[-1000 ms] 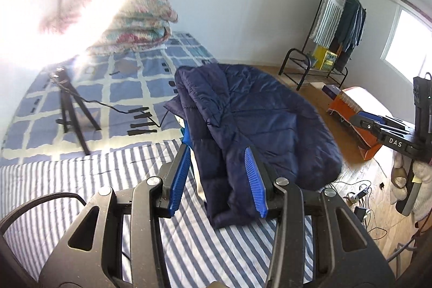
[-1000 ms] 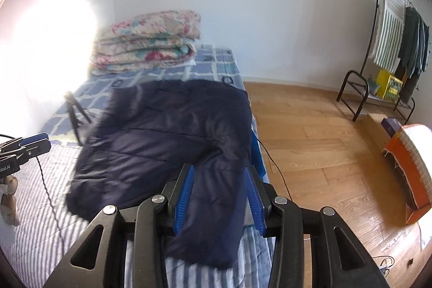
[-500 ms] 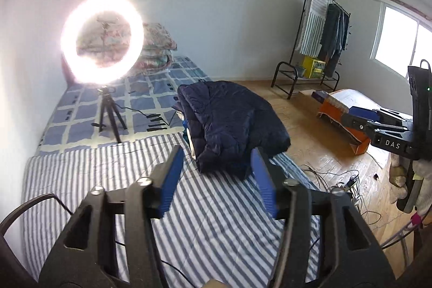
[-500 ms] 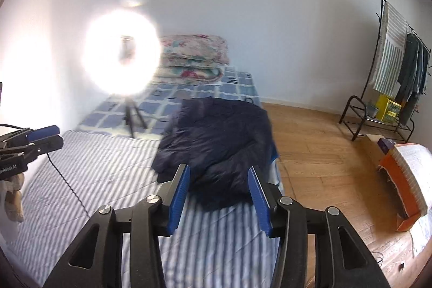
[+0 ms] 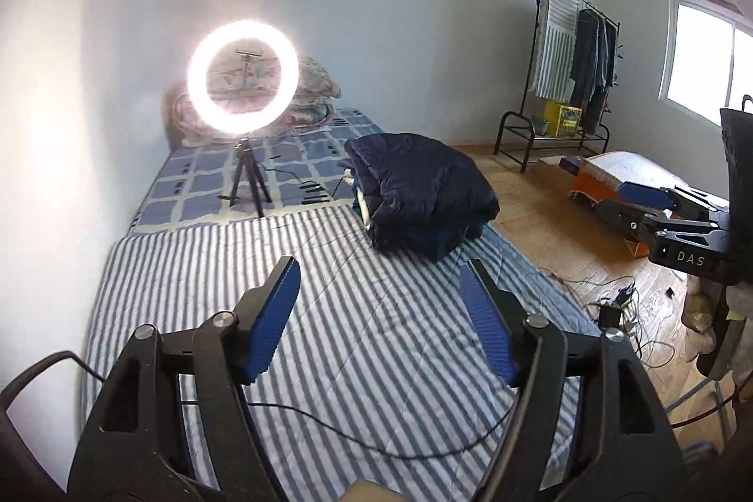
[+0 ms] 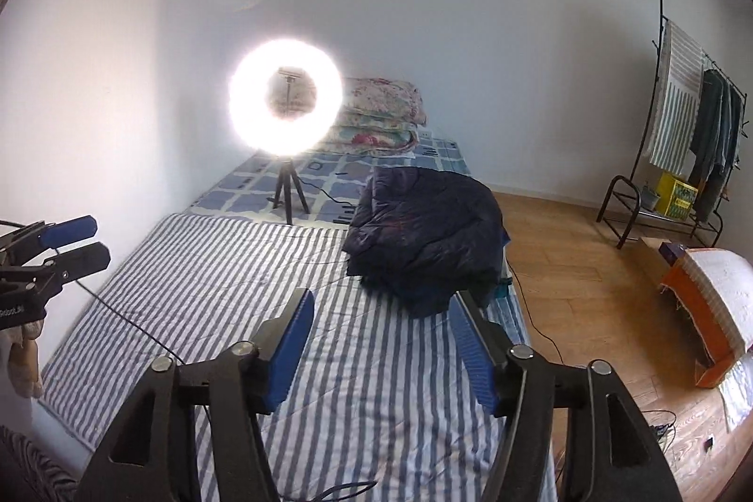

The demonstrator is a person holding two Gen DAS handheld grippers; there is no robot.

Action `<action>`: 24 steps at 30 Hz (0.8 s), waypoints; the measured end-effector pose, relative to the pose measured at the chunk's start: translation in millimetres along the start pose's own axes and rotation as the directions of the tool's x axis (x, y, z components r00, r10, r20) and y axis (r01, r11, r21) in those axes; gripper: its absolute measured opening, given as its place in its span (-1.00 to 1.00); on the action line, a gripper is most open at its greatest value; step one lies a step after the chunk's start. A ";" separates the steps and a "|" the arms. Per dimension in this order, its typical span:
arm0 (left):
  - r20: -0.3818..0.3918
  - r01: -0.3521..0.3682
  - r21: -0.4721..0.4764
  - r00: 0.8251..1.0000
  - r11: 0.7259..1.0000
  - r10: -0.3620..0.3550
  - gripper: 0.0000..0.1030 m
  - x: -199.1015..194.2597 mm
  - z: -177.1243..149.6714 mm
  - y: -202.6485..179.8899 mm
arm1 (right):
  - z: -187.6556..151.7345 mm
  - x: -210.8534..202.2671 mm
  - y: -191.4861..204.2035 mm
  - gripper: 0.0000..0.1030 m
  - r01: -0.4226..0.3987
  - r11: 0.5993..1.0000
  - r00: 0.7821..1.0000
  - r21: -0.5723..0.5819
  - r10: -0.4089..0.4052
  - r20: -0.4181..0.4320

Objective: Fold large clothes

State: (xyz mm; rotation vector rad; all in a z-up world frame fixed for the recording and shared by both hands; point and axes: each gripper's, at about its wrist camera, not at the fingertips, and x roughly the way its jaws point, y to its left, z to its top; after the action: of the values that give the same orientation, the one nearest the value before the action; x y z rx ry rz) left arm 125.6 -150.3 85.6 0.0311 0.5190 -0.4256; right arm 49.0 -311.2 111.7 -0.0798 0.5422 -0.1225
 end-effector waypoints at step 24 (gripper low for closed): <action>-0.011 -0.092 0.020 0.996 0.996 0.092 0.99 -14.4 -64.4 -2.4 | -66.4 11.2 49.6 0.99 0.050 0.999 0.996 -0.003 -0.049 0.069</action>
State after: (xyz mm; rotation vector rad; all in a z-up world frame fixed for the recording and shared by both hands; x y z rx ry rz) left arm 82.8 -138.2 36.8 0.0763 0.5228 -0.3408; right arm 28.8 -266.5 43.9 -0.1021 0.4716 -0.1662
